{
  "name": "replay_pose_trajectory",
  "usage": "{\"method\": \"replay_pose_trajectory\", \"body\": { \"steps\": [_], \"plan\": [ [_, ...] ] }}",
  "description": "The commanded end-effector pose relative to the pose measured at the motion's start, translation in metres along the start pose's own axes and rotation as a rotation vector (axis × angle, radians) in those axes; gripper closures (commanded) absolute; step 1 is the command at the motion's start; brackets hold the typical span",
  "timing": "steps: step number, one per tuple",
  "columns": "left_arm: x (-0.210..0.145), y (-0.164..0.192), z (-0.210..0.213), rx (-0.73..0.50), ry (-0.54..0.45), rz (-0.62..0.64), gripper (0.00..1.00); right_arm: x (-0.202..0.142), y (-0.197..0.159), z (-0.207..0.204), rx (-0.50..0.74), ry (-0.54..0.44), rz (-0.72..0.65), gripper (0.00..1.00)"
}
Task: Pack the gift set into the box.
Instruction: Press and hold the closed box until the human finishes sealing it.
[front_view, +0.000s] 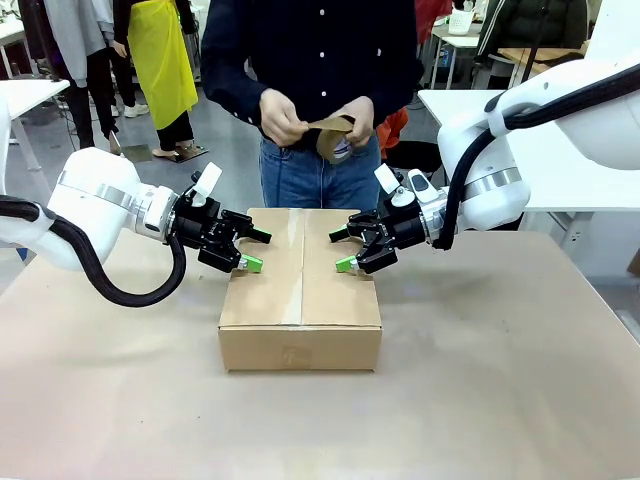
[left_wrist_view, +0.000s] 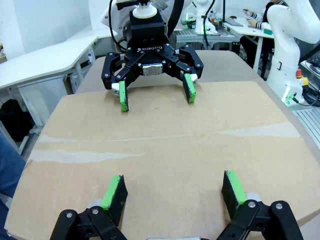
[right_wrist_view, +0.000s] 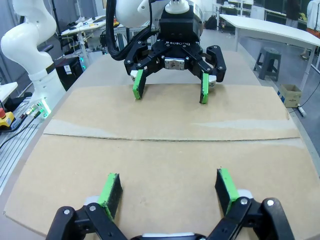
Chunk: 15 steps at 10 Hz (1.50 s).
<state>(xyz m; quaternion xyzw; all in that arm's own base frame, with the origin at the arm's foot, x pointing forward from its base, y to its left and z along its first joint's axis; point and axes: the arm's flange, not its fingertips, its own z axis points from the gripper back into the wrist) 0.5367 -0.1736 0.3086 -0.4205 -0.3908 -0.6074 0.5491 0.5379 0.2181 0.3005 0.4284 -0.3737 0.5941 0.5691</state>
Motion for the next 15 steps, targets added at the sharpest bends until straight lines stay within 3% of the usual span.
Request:
{"method": "replay_pose_trajectory", "body": {
  "steps": [1,15],
  "plan": [
    [-0.0021,-0.0012,0.0001,-0.002,0.005,0.003,0.0,-0.0023,0.0,-0.0005,0.001,0.001,0.006,0.0],
    [-0.0021,-0.0012,0.0001,-0.002,0.005,0.003,0.0,-0.0023,0.0,-0.0005,0.001,0.001,0.006,0.0]
  ]
}}
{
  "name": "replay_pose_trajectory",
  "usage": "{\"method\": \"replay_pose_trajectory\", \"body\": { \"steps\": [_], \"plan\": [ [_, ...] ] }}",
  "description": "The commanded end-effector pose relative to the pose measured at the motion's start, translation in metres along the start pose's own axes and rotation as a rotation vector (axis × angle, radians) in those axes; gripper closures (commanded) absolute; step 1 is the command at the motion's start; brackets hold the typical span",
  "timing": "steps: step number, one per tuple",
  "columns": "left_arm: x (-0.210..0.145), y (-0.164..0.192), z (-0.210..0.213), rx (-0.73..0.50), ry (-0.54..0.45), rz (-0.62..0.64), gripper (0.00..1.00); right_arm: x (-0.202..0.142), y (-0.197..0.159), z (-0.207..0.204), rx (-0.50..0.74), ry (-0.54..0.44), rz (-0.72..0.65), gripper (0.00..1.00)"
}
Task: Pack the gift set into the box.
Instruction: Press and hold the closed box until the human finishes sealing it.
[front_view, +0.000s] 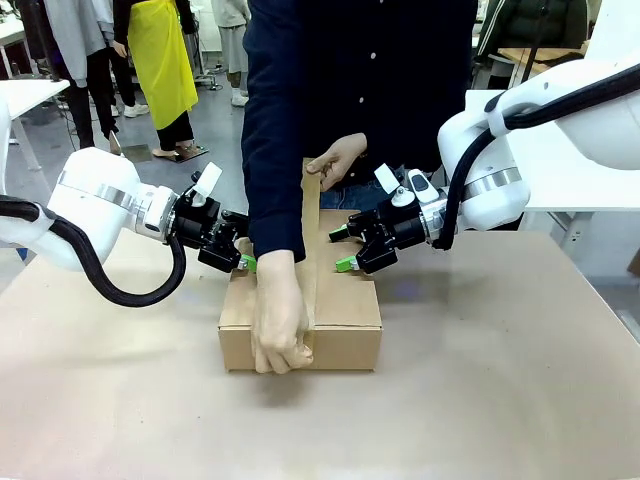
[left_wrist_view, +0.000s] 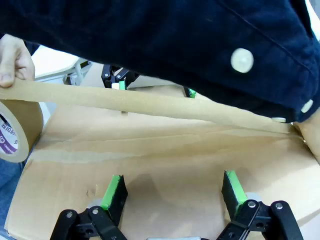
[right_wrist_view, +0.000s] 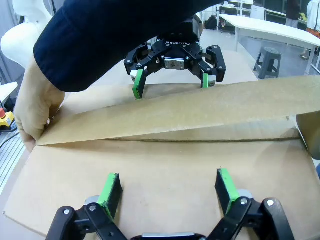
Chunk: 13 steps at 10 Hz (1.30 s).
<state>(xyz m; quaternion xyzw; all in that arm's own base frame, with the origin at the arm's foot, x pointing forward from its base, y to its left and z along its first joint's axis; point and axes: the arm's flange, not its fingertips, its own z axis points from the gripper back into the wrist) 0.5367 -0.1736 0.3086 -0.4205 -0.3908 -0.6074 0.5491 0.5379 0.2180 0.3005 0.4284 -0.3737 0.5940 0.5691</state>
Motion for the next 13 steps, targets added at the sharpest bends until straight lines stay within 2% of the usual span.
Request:
{"method": "replay_pose_trajectory", "body": {
  "steps": [1,13],
  "plan": [
    [-0.0021,-0.0012,0.0001,-0.002,0.005,0.003,0.0,-0.0022,0.0,-0.0005,0.001,0.001,0.006,0.0],
    [-0.0021,-0.0012,0.0001,-0.002,0.005,0.003,0.0,-0.0022,0.0,-0.0005,0.001,0.001,0.006,0.0]
  ]
}}
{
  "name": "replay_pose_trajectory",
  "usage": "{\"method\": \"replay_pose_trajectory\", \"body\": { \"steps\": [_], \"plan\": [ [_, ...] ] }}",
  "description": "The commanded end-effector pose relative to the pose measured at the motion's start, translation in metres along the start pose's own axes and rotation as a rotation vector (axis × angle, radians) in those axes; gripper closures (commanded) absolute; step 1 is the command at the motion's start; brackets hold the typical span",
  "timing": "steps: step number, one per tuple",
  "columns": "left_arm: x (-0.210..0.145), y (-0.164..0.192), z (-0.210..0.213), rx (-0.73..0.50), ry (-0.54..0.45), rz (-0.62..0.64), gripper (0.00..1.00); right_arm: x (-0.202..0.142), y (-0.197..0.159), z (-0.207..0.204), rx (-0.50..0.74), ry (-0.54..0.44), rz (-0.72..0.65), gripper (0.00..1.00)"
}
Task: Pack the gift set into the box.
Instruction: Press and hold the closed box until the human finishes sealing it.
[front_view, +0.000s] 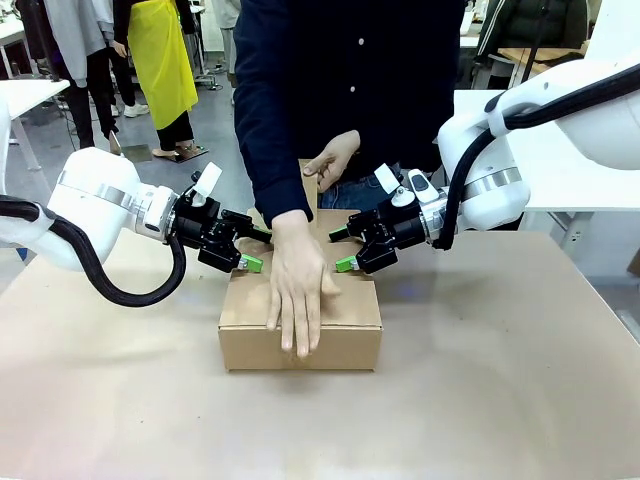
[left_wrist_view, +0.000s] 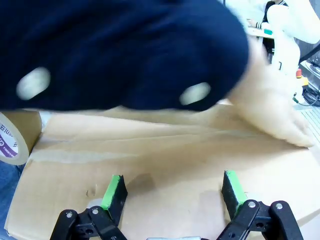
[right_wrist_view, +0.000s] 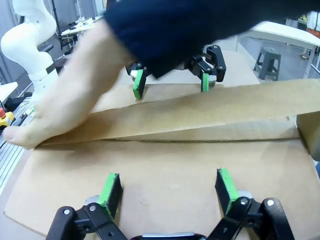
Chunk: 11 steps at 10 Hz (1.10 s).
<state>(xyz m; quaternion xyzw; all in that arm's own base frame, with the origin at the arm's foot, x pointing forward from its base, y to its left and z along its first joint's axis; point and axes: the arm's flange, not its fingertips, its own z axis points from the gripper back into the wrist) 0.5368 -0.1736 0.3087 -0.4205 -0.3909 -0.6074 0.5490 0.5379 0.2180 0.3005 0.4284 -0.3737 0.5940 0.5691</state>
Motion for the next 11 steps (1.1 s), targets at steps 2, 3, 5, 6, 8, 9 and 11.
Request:
{"method": "replay_pose_trajectory", "body": {
  "steps": [2,3,5,6,8,9,11],
  "plan": [
    [-0.0022,-0.0013,0.0001,-0.002,0.005,0.003,0.0,-0.0022,0.0,-0.0005,0.001,0.001,0.006,0.0],
    [-0.0022,-0.0013,0.0001,-0.002,0.005,0.003,0.0,-0.0022,0.0,-0.0005,0.001,0.001,0.006,0.0],
    [-0.0022,-0.0013,0.0001,-0.002,0.005,0.003,0.0,-0.0022,0.0,-0.0005,0.001,0.001,0.006,0.0],
    [-0.0022,-0.0013,0.0001,-0.002,0.005,0.003,0.0,-0.0022,0.0,-0.0005,0.001,0.001,0.006,0.0],
    [-0.0022,-0.0013,0.0001,-0.002,0.005,0.003,0.0,-0.0022,0.0,-0.0005,0.001,0.001,0.006,0.0],
    [-0.0022,-0.0013,0.0001,-0.002,0.005,0.003,0.0,-0.0022,0.0,-0.0005,0.001,0.001,0.006,0.0],
    [-0.0022,-0.0013,0.0001,-0.002,0.005,0.003,0.0,-0.0022,0.0,-0.0005,0.001,0.001,0.006,0.0]
  ]
}}
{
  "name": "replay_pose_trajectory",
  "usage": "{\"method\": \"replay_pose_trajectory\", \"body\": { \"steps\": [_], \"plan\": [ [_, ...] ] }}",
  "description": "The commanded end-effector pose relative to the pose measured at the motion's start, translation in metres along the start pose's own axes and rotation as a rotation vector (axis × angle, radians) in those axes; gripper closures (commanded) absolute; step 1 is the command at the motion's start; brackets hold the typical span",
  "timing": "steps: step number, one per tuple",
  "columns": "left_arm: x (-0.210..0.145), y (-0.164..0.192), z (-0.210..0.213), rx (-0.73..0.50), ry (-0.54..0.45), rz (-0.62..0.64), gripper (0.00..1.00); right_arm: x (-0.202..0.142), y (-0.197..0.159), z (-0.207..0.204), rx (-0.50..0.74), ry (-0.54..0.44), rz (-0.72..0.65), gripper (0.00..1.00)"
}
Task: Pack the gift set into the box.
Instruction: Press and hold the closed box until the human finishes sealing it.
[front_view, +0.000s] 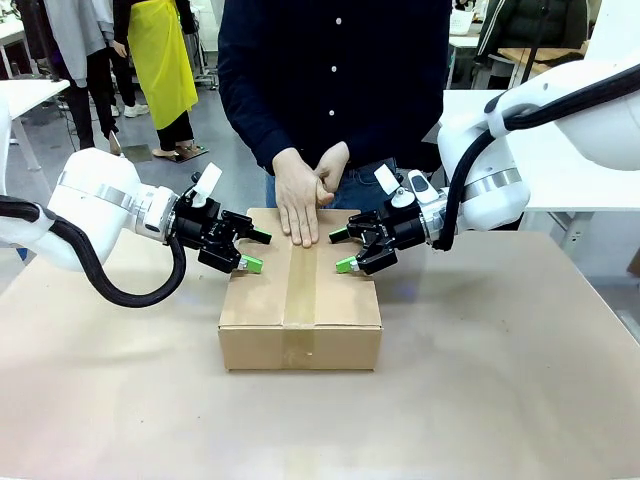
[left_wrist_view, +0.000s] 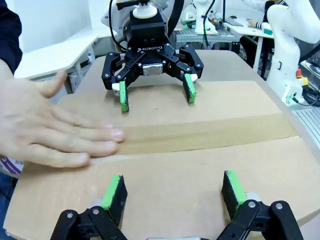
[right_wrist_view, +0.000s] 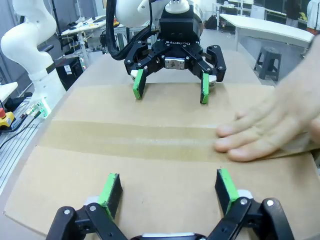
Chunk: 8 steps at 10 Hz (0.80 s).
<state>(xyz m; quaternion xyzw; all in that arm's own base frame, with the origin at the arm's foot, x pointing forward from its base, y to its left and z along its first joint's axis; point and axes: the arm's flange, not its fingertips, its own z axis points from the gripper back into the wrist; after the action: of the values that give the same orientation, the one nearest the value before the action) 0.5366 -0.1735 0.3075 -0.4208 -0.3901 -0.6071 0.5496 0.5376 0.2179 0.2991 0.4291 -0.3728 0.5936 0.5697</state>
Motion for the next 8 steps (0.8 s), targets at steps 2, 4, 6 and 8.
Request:
{"method": "replay_pose_trajectory", "body": {
  "steps": [2,4,6,8],
  "plan": [
    [-0.0011,-0.001,0.0004,-0.001,0.004,0.001,0.0,-0.0009,-0.0003,0.0,0.0,0.0,0.009,0.0],
    [-0.0011,-0.001,0.0004,-0.001,0.004,0.001,0.0,-0.0009,-0.0003,0.0,0.0,0.0,0.009,0.0],
    [-0.0011,-0.001,0.0004,-0.001,0.004,0.001,0.0,-0.0009,-0.0003,0.0,0.0,0.0,0.009,0.0],
    [-0.0011,-0.001,0.0004,-0.001,0.004,0.001,0.0,-0.0009,-0.0003,0.0,0.0,0.0,0.009,0.0]
  ]
}}
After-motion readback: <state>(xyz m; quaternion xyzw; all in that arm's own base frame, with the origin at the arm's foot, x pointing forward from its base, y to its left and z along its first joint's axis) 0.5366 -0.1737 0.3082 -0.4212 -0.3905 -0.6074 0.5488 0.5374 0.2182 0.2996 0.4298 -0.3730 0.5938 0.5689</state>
